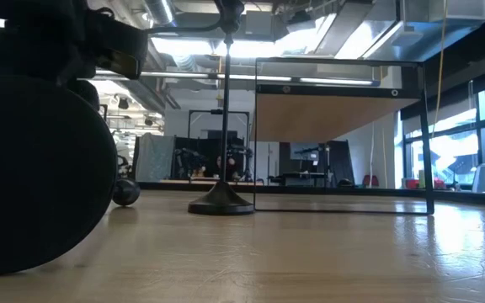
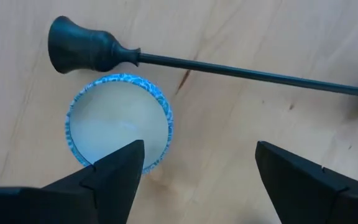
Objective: Pick & Place candle stick holders
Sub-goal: Put the top blue jar candle in the top left corner of the shelf
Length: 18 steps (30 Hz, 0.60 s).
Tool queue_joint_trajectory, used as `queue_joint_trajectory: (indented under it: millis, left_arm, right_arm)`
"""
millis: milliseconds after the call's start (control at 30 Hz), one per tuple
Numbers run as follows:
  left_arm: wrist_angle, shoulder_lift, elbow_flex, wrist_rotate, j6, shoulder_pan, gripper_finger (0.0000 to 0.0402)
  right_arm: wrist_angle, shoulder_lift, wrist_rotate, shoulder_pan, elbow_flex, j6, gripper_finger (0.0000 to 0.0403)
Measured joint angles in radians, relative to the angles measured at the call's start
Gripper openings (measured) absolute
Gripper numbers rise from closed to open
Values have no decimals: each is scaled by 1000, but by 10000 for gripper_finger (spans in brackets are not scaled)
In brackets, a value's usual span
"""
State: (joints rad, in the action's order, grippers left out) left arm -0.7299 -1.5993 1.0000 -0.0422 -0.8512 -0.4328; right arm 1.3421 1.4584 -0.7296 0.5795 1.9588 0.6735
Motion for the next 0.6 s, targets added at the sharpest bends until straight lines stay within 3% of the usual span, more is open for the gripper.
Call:
queue_joint_trajectory:
  millis: [200,433,600]
  left_arm:
    - [-5,0,2,19,-51,5,304]
    - [-6,12,2,111,-95,30,304]
    - [-47,62,2,62,-121,32,304]
  right_arm:
    - [-13,12,-9,0,0,0,0]
    - [-24,23,-10,0,0,-4,0]
    - [-24,23,-11,0,-1,-7,0]
